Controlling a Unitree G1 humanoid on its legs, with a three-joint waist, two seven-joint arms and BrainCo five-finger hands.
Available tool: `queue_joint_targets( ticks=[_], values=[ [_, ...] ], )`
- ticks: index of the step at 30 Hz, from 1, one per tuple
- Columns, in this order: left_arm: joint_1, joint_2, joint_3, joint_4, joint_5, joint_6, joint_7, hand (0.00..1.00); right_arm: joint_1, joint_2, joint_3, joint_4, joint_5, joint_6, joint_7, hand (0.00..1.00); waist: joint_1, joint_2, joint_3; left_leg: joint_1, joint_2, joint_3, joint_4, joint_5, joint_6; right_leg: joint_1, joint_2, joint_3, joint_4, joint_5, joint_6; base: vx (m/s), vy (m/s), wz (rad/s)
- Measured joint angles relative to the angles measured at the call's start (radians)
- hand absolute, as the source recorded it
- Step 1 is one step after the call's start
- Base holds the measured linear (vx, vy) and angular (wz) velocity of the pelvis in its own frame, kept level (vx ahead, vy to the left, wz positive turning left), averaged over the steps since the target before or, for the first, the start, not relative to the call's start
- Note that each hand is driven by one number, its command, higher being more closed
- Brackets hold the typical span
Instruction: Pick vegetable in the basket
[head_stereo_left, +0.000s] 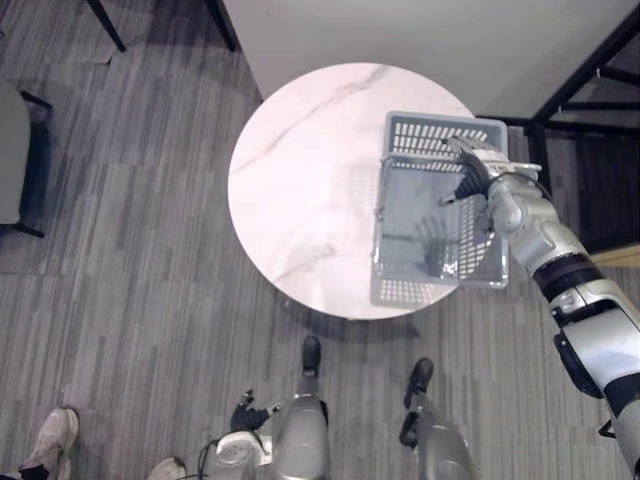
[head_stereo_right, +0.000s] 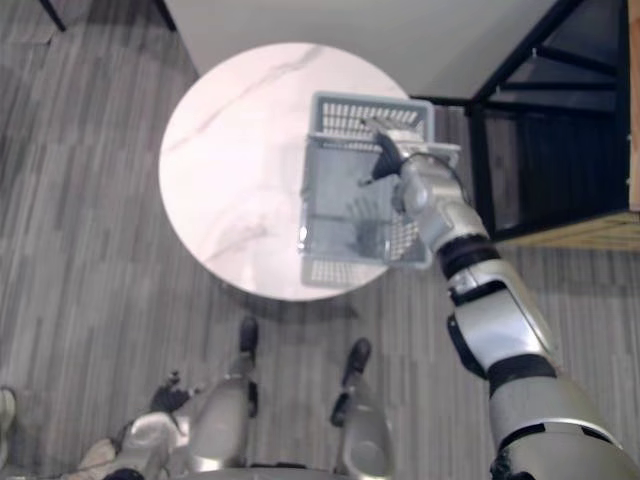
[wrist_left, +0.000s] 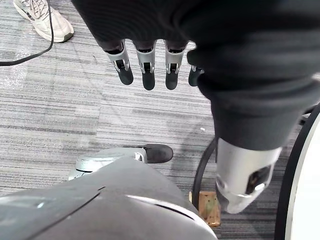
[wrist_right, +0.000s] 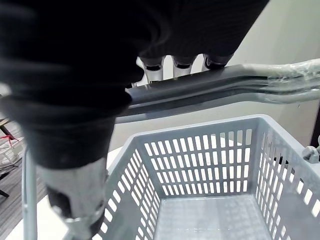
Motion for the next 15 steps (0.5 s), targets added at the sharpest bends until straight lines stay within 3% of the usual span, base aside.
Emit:
queue_joint_targets(
  ticks=[6,7,15],
  values=[
    [-0.001,0.008,-0.024,-0.007,0.000,0.000,0.001,0.00,0.000,-0.004,0.008,0.006,-0.039,-0.004,-0.006,0.00,0.001,0.000,0.001,-0.002,0.000,0.000,0.000,0.000,0.000,-0.002,0.000,0.000,0.000,0.000,0.000,0.00,0.000,0.00],
    [-0.001,0.009,-0.027,-0.007,0.000,0.000,0.001,0.00,0.000,-0.004,0.008,0.010,-0.039,-0.004,-0.008,1.00,0.001,0.000,0.001,-0.003,0.000,0.000,0.000,0.000,0.000,-0.003,0.000,0.000,0.000,0.000,0.000,0.00,0.000,0.00],
    [-0.026,0.011,-0.034,-0.006,0.000,-0.001,0.001,0.00,-0.030,-0.024,-0.008,0.078,-0.073,-0.003,-0.046,1.00,0.015,0.003,0.013,-0.019,-0.001,-0.004,0.000,0.004,0.000,-0.017,0.000,-0.001,0.002,0.000,0.000,0.00,0.000,0.00]
  ],
)
